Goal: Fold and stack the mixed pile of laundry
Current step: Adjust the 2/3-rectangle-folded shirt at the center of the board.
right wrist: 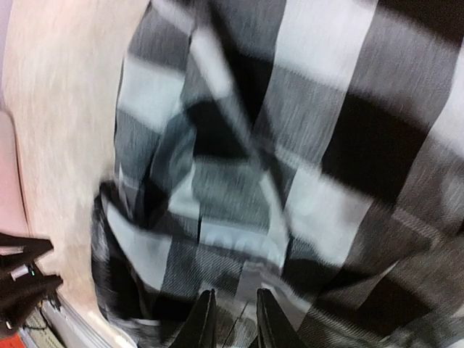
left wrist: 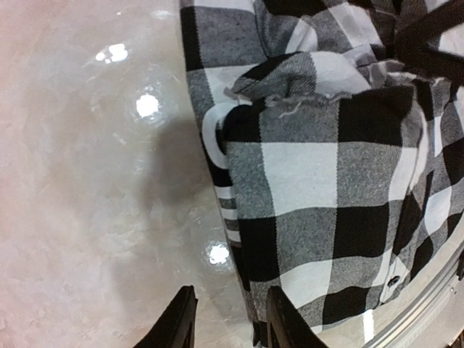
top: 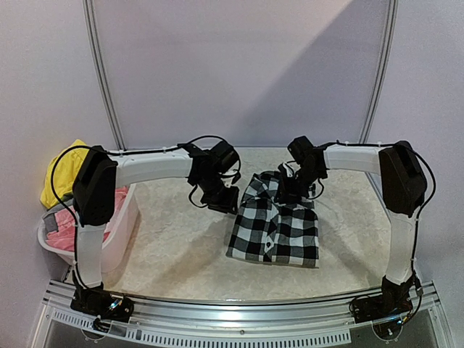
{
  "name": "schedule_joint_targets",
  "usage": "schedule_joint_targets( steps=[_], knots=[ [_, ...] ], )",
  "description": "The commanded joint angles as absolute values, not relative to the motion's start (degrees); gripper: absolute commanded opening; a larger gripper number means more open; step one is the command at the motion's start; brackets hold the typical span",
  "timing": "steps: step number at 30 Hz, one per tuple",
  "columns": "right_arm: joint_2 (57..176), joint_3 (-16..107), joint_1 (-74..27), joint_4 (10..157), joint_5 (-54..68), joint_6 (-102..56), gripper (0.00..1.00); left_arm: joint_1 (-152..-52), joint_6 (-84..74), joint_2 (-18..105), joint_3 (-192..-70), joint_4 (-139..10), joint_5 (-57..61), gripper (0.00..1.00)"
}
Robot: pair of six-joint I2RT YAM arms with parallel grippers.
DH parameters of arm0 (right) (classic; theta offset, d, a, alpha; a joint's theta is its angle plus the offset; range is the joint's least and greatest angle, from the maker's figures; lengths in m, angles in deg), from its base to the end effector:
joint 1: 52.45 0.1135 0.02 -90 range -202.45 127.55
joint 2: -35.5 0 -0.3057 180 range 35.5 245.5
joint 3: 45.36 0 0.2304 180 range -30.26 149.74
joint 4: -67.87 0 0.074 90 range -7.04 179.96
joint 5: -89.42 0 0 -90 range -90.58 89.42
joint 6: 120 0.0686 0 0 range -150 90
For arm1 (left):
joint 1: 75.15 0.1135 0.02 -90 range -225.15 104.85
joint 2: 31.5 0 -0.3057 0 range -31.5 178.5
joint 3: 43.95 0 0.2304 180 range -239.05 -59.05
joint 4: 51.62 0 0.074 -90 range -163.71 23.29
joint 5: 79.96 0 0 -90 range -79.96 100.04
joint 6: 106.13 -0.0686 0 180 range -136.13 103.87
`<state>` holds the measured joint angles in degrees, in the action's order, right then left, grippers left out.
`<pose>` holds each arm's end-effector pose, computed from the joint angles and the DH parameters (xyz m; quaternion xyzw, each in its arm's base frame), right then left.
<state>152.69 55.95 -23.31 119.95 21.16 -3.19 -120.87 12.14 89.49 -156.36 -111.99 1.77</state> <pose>0.3658 0.2330 0.1947 -0.0556 0.9630 0.2515 0.0790 0.3114 -0.3335 0.2088 0.1618 0.9673 -0.1663 0.1029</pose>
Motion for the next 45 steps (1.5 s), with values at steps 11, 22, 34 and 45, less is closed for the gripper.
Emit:
schedule_joint_targets(
  steps=[11,22,34,45],
  knots=[
    [148.63,65.64,-27.49,130.48,10.61,-8.81,0.22,-118.45,12.23,72.75,-150.96,-110.77,20.1,1.0],
    [134.53,50.1,-22.65,120.37,19.08,-4.99,0.23,-126.6,-0.08,68.06,-141.17,-99.88,20.97,0.93],
    [143.23,47.46,-18.17,110.9,28.7,0.17,0.19,-131.38,-7.9,66.5,-138.12,-97.72,18.79,0.87],
    [154.05,48.4,-18.9,112.24,26.78,-2.34,0.16,-135.37,-19.94,68.8,-140.31,-97.71,20.34,0.85]
  ],
)
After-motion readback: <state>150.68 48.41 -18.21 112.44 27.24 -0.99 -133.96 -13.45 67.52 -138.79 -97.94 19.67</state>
